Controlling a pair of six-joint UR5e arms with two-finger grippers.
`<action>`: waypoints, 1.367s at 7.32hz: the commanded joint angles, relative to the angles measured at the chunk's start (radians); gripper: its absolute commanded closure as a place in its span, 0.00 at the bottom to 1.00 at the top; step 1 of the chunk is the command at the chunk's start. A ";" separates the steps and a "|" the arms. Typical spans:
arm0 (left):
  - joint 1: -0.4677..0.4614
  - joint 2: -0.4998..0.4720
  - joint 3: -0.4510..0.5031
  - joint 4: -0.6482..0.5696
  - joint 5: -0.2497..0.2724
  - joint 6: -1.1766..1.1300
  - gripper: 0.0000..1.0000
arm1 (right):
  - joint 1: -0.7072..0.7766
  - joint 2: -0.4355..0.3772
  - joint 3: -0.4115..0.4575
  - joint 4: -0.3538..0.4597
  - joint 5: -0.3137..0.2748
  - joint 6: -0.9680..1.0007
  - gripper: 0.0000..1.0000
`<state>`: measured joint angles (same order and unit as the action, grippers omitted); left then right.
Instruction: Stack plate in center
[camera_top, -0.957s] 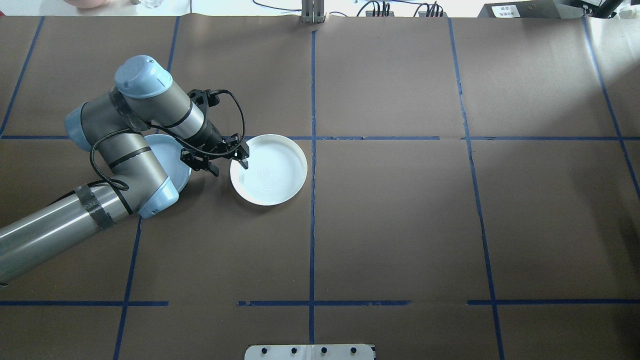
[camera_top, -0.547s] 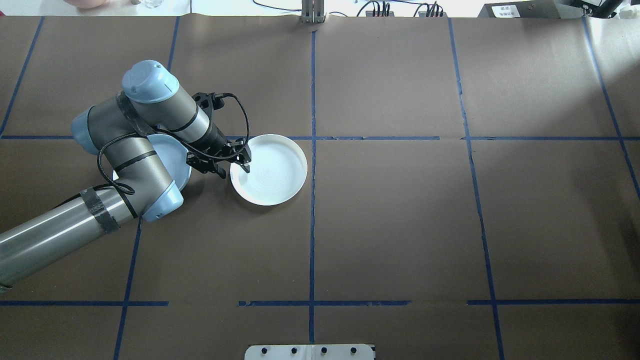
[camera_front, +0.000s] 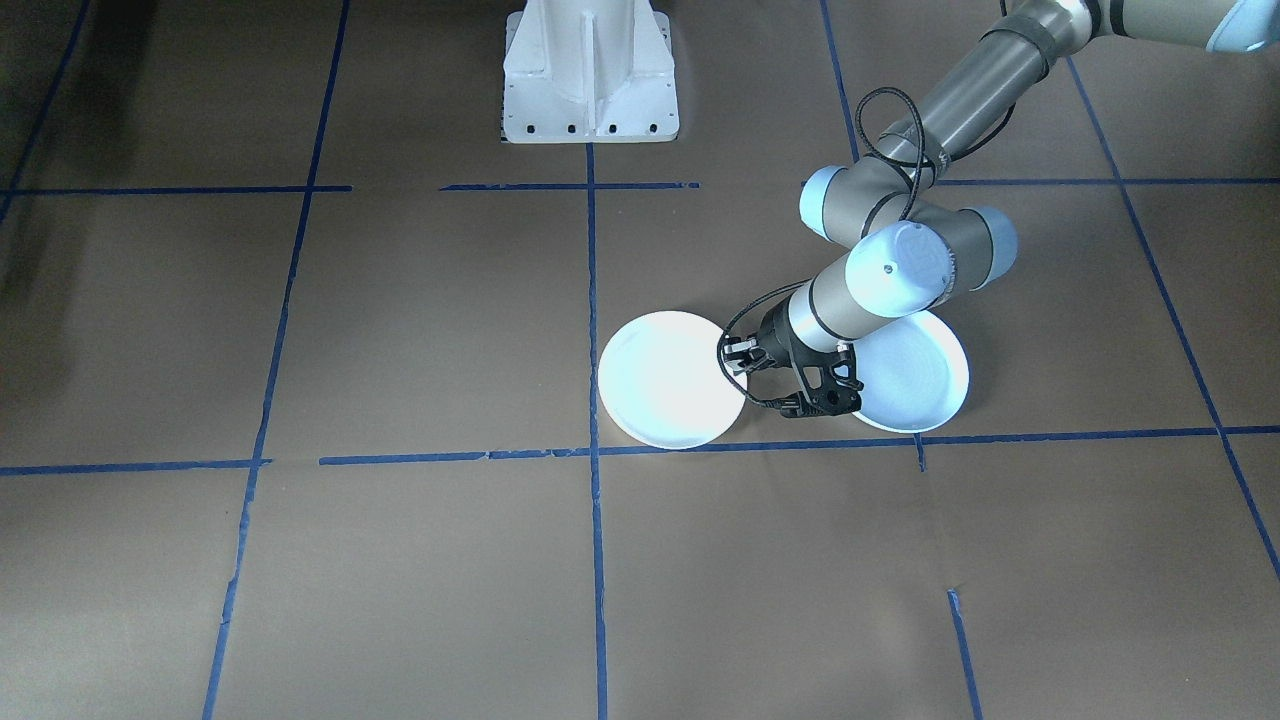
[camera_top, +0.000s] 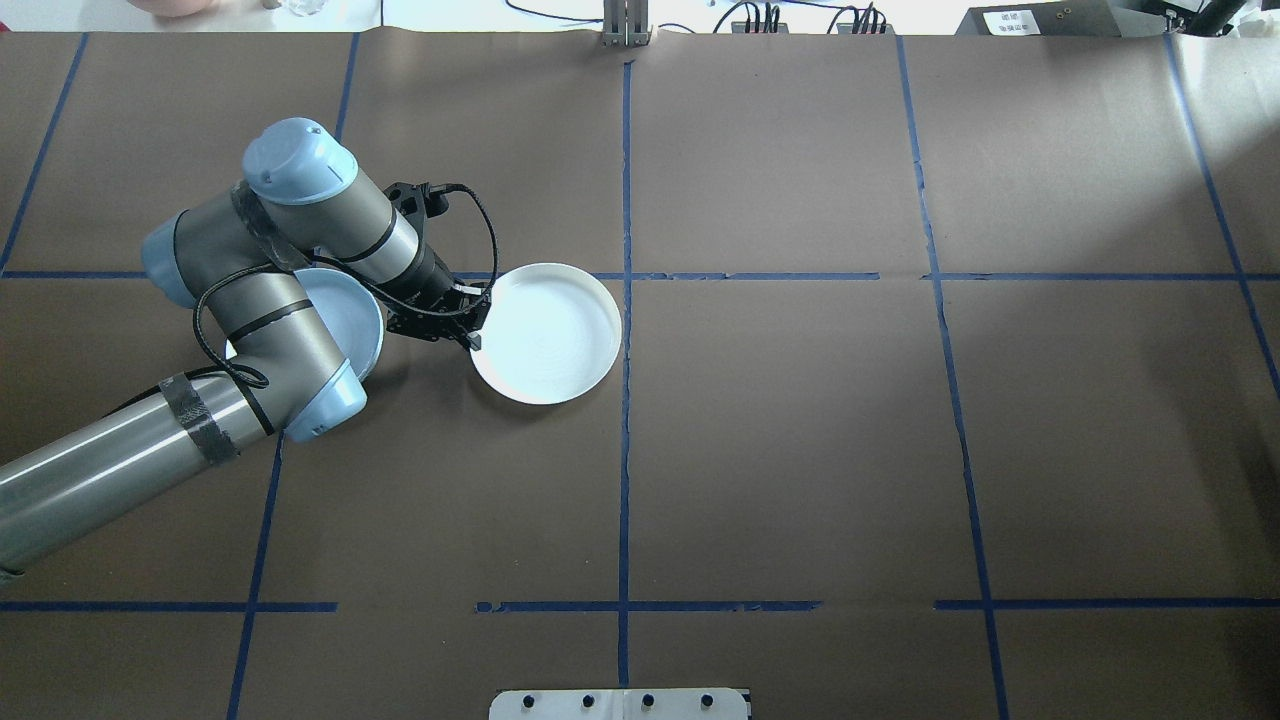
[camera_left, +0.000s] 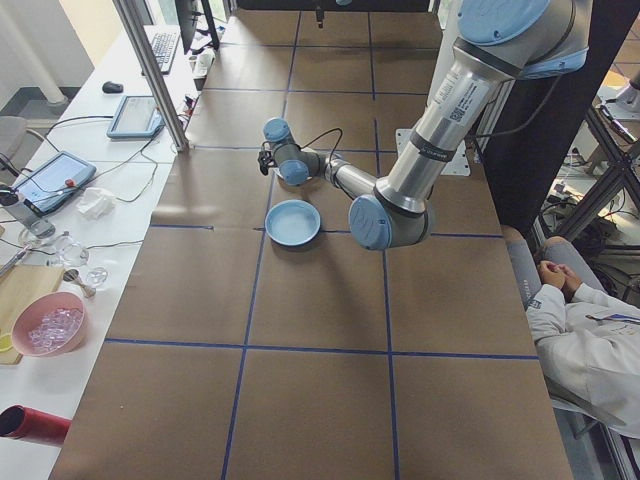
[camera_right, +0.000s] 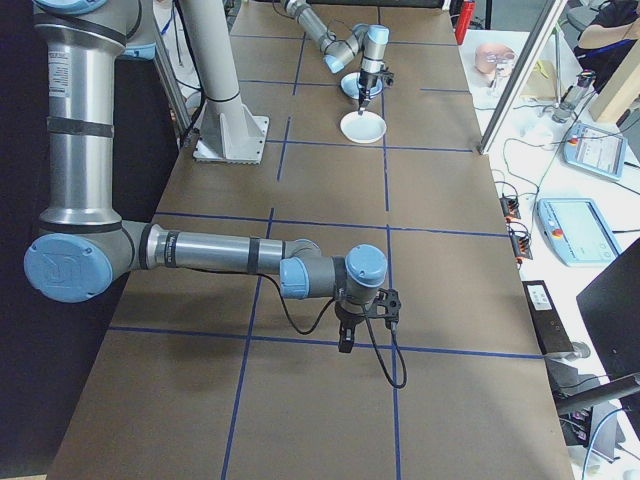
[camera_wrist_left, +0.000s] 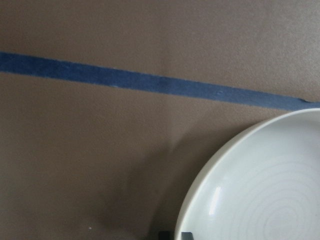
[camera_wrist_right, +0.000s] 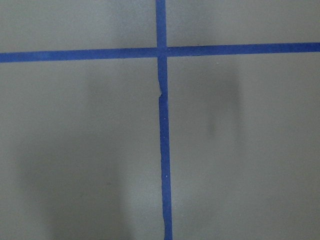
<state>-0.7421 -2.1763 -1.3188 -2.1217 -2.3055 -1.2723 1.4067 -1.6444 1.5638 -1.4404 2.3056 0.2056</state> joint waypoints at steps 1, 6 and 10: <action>-0.104 0.025 -0.057 0.006 -0.006 0.010 1.00 | 0.000 -0.001 -0.001 0.000 0.000 0.000 0.00; -0.206 0.339 -0.279 0.000 -0.032 0.150 1.00 | 0.000 0.000 -0.001 0.000 0.000 0.000 0.00; -0.237 0.426 -0.281 -0.001 -0.071 0.252 1.00 | 0.000 0.000 -0.001 0.000 0.000 0.000 0.00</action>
<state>-0.9759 -1.7640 -1.5993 -2.1224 -2.3732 -1.0310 1.4067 -1.6444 1.5631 -1.4404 2.3056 0.2056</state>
